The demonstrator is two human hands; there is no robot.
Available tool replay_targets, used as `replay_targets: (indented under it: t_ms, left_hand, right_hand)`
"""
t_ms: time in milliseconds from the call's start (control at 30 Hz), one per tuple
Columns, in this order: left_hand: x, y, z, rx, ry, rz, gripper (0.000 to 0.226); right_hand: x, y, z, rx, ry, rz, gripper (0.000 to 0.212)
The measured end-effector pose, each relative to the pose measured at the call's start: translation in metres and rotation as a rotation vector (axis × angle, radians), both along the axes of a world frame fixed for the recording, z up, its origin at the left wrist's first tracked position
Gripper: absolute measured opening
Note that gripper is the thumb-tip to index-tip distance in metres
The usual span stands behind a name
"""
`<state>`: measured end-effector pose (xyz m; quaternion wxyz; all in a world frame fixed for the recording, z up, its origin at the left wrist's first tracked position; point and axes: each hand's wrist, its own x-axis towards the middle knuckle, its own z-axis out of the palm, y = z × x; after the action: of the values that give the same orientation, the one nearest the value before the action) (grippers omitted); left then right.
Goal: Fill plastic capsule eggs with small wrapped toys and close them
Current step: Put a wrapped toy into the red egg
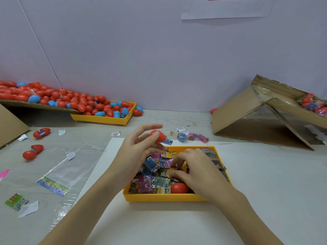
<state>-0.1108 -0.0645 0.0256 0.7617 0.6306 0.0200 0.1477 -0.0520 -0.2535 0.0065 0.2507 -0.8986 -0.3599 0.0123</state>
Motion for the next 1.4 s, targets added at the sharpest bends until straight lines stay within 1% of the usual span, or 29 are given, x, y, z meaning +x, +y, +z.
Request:
replay_targets:
  t_ms: [133,233,300,367,433,500,567,600,667,700,767,800,867,933,1033,1067,1133,1167,1267,1300,1400]
  left_hand:
    - [0.0,0.003,0.001,0.016,0.005,0.0,0.025]
    - [0.001,0.005,0.0,0.025,0.039,0.032,0.029]
    - [0.003,0.004,0.0,-0.006,0.058,0.054,0.031]
    - [0.004,0.003,-0.001,-0.013,0.052,0.06,0.032]
    - [0.005,0.003,-0.004,0.063,0.078,0.072,0.024]
    - [0.007,0.003,-0.006,0.144,0.146,0.073,0.016]
    - [0.009,0.002,-0.005,0.089,0.23,0.047,0.006]
    - [0.008,0.002,-0.005,0.061,0.243,0.021,0.016]
    - [0.004,0.005,-0.006,0.066,0.204,-0.044,0.031]
    - [0.002,0.006,-0.006,0.084,0.163,-0.068,0.032]
    - [-0.001,0.006,-0.005,0.128,0.094,-0.096,0.026]
    - [-0.002,0.006,-0.003,0.18,0.081,-0.091,0.025]
    - [-0.005,0.004,0.0,0.313,0.073,-0.071,0.023]
    - [-0.007,0.001,0.001,0.313,0.053,-0.077,0.018]
    - [-0.008,-0.006,0.002,0.252,0.069,-0.113,0.023]
    - [-0.009,-0.009,0.003,0.266,0.084,-0.11,0.023]
    - [-0.011,-0.018,0.003,0.368,0.099,-0.073,0.032]
    - [-0.012,-0.021,0.002,0.417,0.087,-0.042,0.031]
    - [-0.012,-0.023,-0.002,0.457,0.042,0.064,0.008]
    - [-0.012,-0.021,-0.003,0.456,0.045,0.09,0.005]
    - [-0.012,-0.019,-0.002,0.486,0.049,0.123,0.006]
  right_hand:
    - [0.002,0.0,0.0,0.007,0.067,0.014,0.021]
    - [0.003,0.001,-0.001,-0.003,0.094,0.039,0.02]
    - [0.004,-0.001,0.0,0.013,0.08,0.052,0.014]
    - [0.004,-0.004,0.002,0.078,0.077,0.044,0.006]
    - [0.003,-0.006,0.005,0.173,0.102,0.009,0.011]
    - [0.004,-0.007,0.008,0.286,0.147,-0.015,0.011]
    - [0.004,-0.007,0.012,0.384,0.196,-0.016,0.005]
    - [0.005,-0.008,0.014,0.423,0.211,-0.019,0.004]
    - [0.005,-0.009,0.016,0.491,0.224,-0.042,0.004]
    - [0.006,-0.01,0.017,0.516,0.228,-0.055,0.004]
    - [0.007,-0.011,0.017,0.547,0.24,-0.079,0.007]
    - [0.008,-0.012,0.017,0.562,0.246,-0.094,0.009]
    - [0.008,-0.012,0.017,0.6,0.262,-0.118,0.012]
    - [0.007,-0.012,0.018,0.633,0.293,-0.12,0.014]
    - [0.005,-0.011,0.02,0.671,0.347,-0.09,0.013]
    - [0.004,-0.011,0.021,0.674,0.353,-0.076,0.013]
    - [0.002,-0.01,0.021,0.662,0.354,-0.048,0.012]
    - [0.001,-0.009,0.021,0.65,0.355,-0.033,0.011]
    - [0.0,-0.006,0.019,0.641,0.362,-0.023,0.005]
    - [0.0,-0.006,0.019,0.657,0.372,-0.033,0.003]
    - [0.0,-0.006,0.018,0.679,0.393,-0.039,0.007]
